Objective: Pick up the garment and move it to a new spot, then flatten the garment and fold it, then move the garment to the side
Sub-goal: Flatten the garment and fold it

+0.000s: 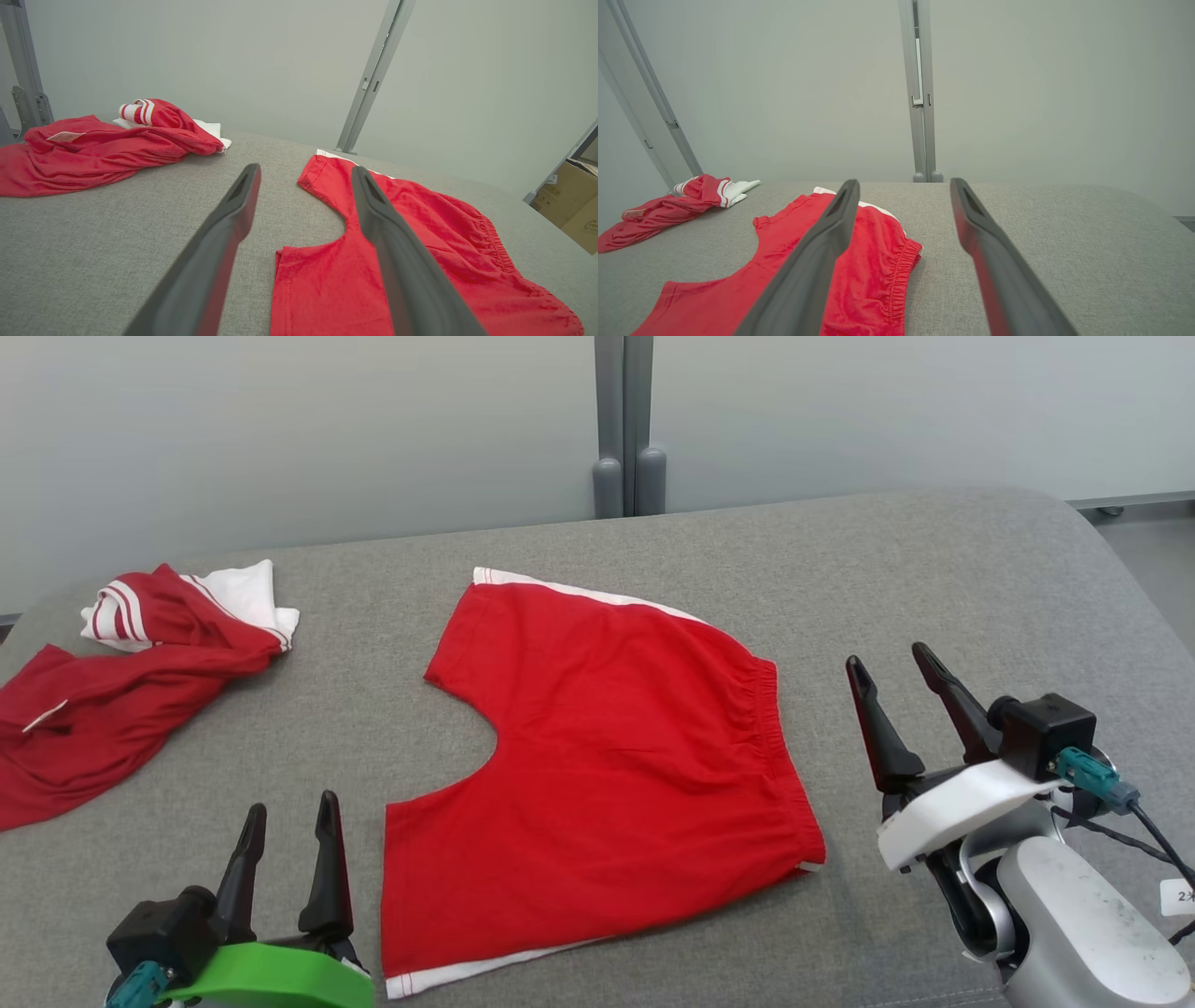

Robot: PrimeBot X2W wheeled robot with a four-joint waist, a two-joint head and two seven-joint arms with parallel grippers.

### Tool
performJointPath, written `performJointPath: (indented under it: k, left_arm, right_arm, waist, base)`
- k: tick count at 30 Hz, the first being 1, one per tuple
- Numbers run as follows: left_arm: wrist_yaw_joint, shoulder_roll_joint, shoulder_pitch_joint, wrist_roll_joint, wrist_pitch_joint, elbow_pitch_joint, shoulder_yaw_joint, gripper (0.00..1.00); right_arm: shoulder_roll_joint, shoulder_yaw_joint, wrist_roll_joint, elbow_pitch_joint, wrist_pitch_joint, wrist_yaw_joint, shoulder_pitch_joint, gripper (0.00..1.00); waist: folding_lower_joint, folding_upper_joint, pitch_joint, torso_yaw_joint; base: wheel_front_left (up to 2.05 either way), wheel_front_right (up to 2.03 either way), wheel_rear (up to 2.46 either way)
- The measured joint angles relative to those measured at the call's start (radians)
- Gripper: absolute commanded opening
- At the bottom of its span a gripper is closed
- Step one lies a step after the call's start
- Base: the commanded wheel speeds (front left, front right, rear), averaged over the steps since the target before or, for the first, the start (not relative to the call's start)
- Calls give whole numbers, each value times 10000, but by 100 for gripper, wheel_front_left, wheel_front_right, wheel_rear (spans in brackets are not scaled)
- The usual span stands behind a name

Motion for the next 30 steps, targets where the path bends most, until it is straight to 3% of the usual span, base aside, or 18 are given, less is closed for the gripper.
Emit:
performJointPath:
  k: [30]
  left_arm:
    - [31,-495,559,779,-2,-313,263,100]
  right_arm:
    - [127,-253,-387,-353,0,-94,395,100]
  waist:
    - [0,0,113,43]
  base:
    - [0,0,0]
